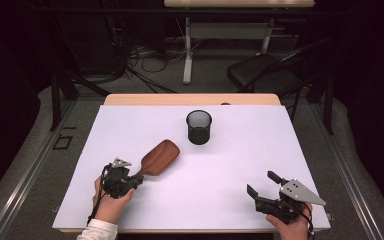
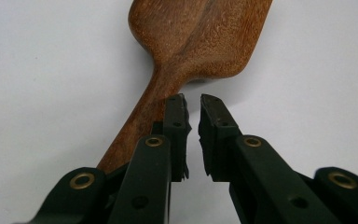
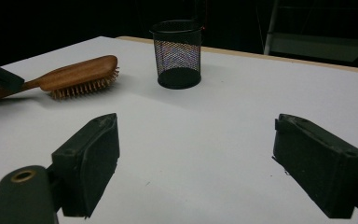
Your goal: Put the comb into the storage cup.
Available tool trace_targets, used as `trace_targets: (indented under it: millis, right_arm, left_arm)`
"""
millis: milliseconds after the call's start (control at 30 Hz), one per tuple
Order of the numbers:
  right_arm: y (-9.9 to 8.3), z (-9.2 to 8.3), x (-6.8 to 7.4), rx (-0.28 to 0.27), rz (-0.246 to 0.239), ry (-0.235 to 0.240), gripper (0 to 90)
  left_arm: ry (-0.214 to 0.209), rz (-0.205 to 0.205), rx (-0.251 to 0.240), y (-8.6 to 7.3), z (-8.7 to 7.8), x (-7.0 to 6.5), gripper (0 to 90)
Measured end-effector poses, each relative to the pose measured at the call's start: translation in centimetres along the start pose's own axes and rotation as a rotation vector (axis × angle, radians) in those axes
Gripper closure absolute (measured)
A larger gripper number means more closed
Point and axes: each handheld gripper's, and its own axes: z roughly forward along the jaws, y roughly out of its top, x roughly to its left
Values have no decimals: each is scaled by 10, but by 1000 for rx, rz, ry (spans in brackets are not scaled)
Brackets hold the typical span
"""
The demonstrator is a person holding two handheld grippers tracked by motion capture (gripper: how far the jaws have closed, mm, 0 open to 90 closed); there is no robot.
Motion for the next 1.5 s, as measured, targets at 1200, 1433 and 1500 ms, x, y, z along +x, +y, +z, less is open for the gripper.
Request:
trace_targets:
  millis: [1200, 1433, 1500]
  right_arm:
    - [0, 0, 1, 0, -8, 4, 144]
    - [0, 1, 1, -1, -9, 7, 144]
    - [0, 1, 1, -1, -6, 8, 144]
  left_arm:
    - [23, -38, -69, 0, -7, 18, 443]
    - [-31, -22, -110, -1, -6, 28, 337]
    - [-56, -27, -89, -1, -5, 30, 426]
